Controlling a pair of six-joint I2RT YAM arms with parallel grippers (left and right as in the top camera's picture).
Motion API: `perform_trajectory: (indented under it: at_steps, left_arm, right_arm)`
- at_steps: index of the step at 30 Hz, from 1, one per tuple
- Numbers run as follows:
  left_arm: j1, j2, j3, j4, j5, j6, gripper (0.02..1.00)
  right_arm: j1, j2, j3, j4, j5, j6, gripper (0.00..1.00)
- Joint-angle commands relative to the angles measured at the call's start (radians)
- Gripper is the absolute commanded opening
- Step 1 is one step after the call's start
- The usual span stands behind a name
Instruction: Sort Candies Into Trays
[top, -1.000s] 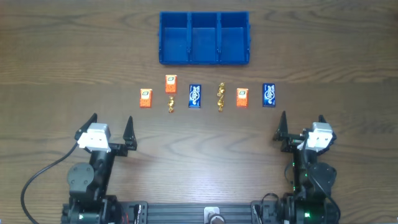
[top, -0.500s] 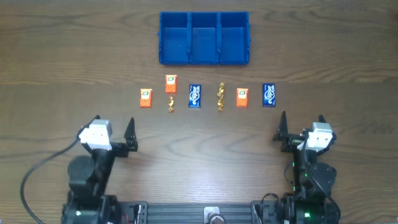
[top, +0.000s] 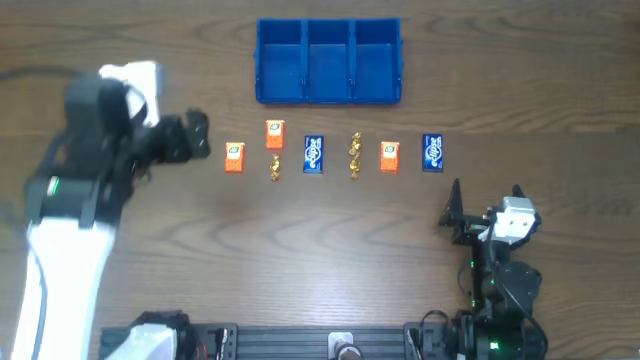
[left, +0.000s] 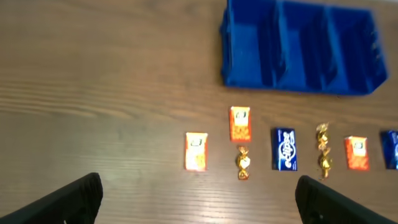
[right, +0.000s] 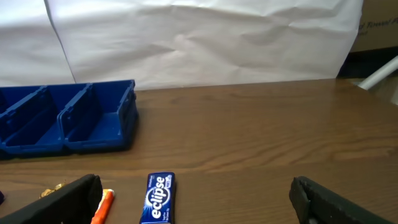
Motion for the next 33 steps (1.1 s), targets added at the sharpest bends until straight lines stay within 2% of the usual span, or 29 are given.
perform_trajectory:
  at_steps: [1, 13, 33]
  left_arm:
    - [-0.044, 0.229, 0.064, -0.023, -0.025, -0.019, 0.998]
    - [-0.129, 0.565, 0.064, 0.008, -0.120, -0.037, 0.998]
    - [-0.118, 0.798, 0.064, 0.093, -0.120, -0.037, 0.996]
  right_arm:
    - [0.006, -0.005, -0.004, -0.004, -0.009, -0.012, 1.000]
    - [0.006, -0.005, -0.004, -0.004, -0.009, -0.012, 1.000]
    - [0.006, -0.005, -0.004, -0.004, -0.009, -0.012, 1.000]
